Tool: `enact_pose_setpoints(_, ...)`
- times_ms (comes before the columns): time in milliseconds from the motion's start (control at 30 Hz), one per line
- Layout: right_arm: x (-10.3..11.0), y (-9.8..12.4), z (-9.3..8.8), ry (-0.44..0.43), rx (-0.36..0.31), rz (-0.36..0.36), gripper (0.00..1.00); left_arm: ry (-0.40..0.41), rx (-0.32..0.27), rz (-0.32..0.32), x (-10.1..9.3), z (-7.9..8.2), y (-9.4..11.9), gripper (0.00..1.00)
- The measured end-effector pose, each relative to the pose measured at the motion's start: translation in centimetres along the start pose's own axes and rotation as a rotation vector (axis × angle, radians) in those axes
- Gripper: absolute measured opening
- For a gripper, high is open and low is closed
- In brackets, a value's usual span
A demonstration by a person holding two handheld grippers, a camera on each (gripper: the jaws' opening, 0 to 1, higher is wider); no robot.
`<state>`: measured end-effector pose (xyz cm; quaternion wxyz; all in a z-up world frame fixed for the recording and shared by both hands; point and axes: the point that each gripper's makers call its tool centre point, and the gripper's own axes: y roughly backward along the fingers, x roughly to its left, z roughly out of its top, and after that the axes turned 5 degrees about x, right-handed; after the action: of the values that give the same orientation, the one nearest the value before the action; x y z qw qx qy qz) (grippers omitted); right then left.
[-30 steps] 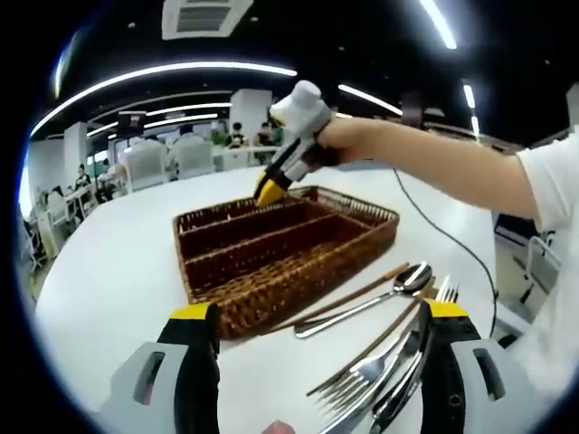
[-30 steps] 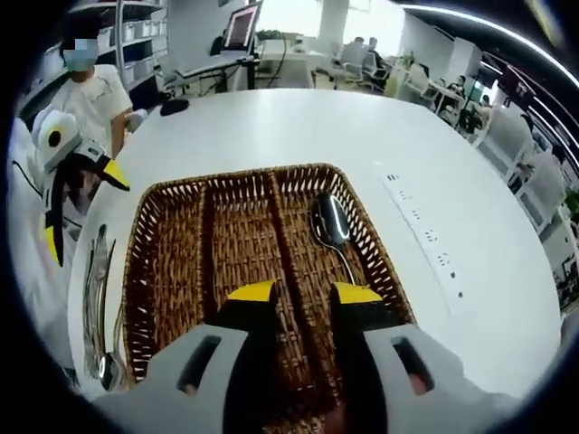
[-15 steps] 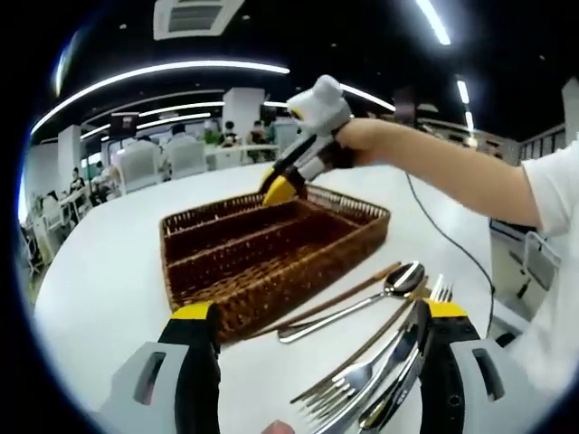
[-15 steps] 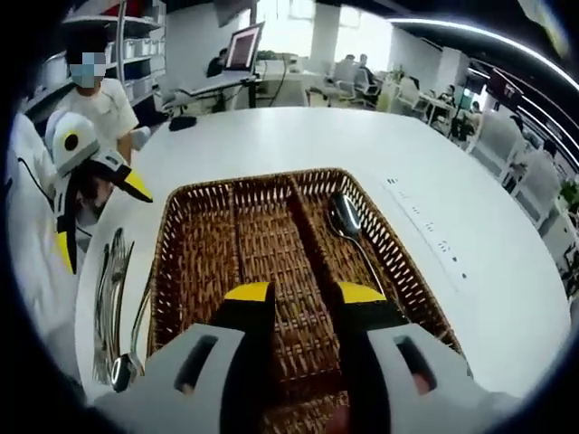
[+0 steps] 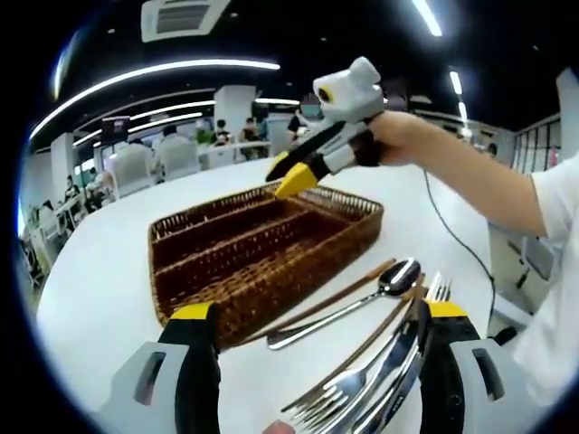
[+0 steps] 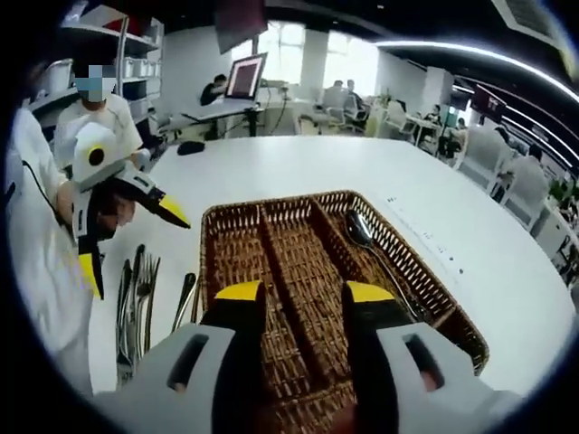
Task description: Arrange the knives, forks, and spoons in their matching storage slots by inserting each utensil handle-first until every utensil is classified and aligned in the correct compartment
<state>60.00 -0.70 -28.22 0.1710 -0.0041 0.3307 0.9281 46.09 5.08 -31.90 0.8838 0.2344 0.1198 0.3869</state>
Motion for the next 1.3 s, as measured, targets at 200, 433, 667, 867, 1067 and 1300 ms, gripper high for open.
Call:
enact_pose_setpoints(200,1.2,1.1,-1.0,-0.02,-0.036,-0.011,0.36,-0.011,0.01,0.002,0.1,-0.2,-0.2,0.91)
enact_pose_setpoints(433,1.6,2.1,-1.9,-0.055,-0.074,-0.031,0.38,-0.022,0.023,-0.001,-0.1,-0.4,-0.4,0.91)
enact_pose_setpoints(667,2.5,2.9,-2.5,-0.078,-0.103,-0.048,0.39,-0.03,0.036,0.001,0.0,-0.6,-0.6,0.9)
enact_pose_setpoints(867,3.5,3.7,-3.0,-0.098,-0.126,-0.066,0.42,-0.039,0.045,0.004,0.2,-0.8,-0.6,0.89)
enact_pose_setpoints(1067,4.8,4.6,-3.5,-0.112,-0.142,-0.084,0.44,-0.057,0.039,-0.005,0.1,-0.4,-0.9,0.88)
enact_pose_setpoints(1300,5.6,4.7,-4.9,-0.16,-0.143,-0.088,0.48,-0.081,0.043,-0.022,-0.1,-0.5,-1.2,0.83)
